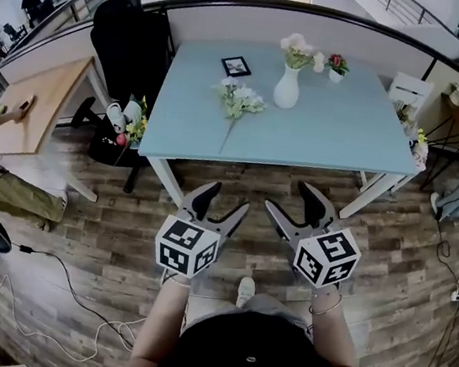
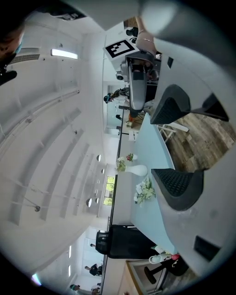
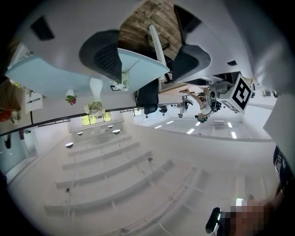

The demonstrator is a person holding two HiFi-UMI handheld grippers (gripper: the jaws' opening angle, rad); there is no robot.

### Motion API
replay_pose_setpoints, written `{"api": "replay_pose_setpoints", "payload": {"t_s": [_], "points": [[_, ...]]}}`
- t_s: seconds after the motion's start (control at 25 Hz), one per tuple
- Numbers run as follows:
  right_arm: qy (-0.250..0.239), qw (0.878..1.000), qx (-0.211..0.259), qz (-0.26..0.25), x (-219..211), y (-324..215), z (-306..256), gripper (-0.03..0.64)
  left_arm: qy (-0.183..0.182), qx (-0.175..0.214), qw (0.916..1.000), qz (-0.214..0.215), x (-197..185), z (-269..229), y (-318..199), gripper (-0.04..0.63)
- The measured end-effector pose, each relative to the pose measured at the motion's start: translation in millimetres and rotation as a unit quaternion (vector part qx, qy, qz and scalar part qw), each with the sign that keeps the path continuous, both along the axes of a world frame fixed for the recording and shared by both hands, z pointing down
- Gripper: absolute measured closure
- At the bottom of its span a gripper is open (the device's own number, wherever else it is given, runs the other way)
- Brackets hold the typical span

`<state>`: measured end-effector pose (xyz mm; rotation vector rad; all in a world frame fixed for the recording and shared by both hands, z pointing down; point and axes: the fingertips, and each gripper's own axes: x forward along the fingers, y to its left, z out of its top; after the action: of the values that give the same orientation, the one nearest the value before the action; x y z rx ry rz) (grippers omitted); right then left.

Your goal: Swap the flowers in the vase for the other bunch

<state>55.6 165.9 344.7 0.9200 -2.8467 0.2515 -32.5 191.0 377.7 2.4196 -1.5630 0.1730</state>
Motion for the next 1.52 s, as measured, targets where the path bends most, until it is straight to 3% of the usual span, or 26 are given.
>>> {"api": "replay_pose_setpoints", "payload": {"t_s": [0.36,0.8,1.52], "points": [[-0.008,1.0,-0.01,-0.021,7.1,-68.1,3.4,0.291,-0.003,-0.002,0.9997,-0.026,8.0,-1.5,-63.5,0.314],[-0.024,0.999,-0.043,0.003,11.8,-110.3,27.5,0.313,0.0,-0.032,0.9987,-0.038,-6.5,24.2,-106.9,0.314],[-0.024,0.998,-0.024,0.044,-42.5,-248.0,10.5,0.318,0.008,-0.018,0.9997,0.017,-50.8,12.6,-258.2,0.314]]}}
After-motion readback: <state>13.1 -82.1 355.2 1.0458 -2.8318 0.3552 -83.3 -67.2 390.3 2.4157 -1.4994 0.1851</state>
